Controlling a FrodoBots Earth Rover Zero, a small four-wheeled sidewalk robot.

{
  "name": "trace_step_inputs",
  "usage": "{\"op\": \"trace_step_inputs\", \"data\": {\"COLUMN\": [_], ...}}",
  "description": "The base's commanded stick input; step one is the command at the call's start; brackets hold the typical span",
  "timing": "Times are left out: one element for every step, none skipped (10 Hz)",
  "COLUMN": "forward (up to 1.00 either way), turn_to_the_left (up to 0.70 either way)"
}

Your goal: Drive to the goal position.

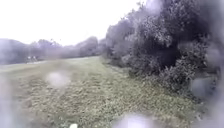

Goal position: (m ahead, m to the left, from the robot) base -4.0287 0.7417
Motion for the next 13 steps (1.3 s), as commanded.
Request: {"op": "trace_step_inputs", "data": {"forward": [0.00, 0.00, 0.00, 0.00, 0.00, 0.00, 0.00, 0.00, 0.00, 0.00, 0.00, 0.00, 0.00], "turn_to_the_left": [0.04, 0.04, 0.04, 0.04, 0.04, 0.04, 0.04, 0.04, 0.04, 0.04, 0.04, 0.04, 0.04]}}
